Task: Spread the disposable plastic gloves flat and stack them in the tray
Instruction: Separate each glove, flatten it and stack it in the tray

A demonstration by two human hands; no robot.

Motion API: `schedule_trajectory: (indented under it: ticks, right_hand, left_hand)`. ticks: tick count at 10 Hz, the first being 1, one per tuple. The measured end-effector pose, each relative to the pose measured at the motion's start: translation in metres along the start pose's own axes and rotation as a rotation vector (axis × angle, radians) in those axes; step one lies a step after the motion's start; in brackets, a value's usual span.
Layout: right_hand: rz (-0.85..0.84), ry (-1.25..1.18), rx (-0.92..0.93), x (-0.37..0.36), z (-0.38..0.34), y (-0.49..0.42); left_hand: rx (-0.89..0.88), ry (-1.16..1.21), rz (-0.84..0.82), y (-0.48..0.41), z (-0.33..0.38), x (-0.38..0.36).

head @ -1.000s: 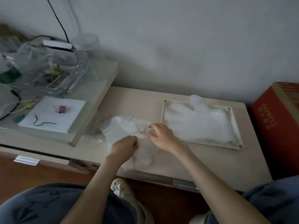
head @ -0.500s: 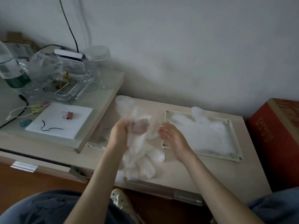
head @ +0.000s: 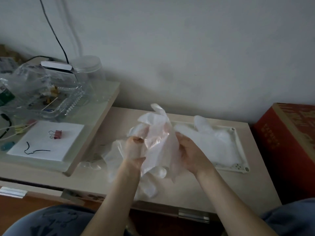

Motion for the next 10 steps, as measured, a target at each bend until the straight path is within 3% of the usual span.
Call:
schedule_trajectory:
  ticks: [1,2,3,4,5,6,8,10]
  right_hand:
    - [0.198,0.131,0.137,0.029,-0.030,0.002]
    - [0.363,0.221,0.287,0.061,-0.066,0.013]
    - [0.470,0.357,0.402,0.090,-0.093,0.023]
    - [0.530,0.446,0.476,0.112,-0.111,0.035]
    - [0.515,0.515,0.488,0.117,-0.117,0.038]
    - [0.505,0.488,0.443,0.117,-0.108,0.031]
    - [0.439,0.513,0.413,0.106,-0.094,0.021]
    - [0.329,0.525,0.385,0.067,-0.076,0.005]
  left_hand:
    - [-0.164,0.071,-0.440,-0.004,0.007,-0.015]
    - [-0.195,0.247,-0.656,-0.023,-0.006,-0.019]
    - [0.137,0.124,-0.564,-0.018,-0.024,-0.060]
    - [0.117,-0.045,-0.529,-0.033,-0.029,-0.059]
    - [0.114,-0.427,-0.467,-0.039,-0.037,-0.059]
    - [0.111,-0.642,-0.411,-0.042,-0.044,-0.062]
    - [0.055,-0.753,-0.259,-0.042,-0.030,-0.040]
    - [-0.007,-0.659,-0.143,-0.027,-0.010,0.005]
Point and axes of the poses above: each hand's wrist, its own y-axis away from the middle knuckle, its own x-axis out of the back of the hand, z = x × y, the point moved 5 cm from there along -y, towards the middle knuckle, and after that the axes turned 10 degrees about -y, right-handed, at the moved point
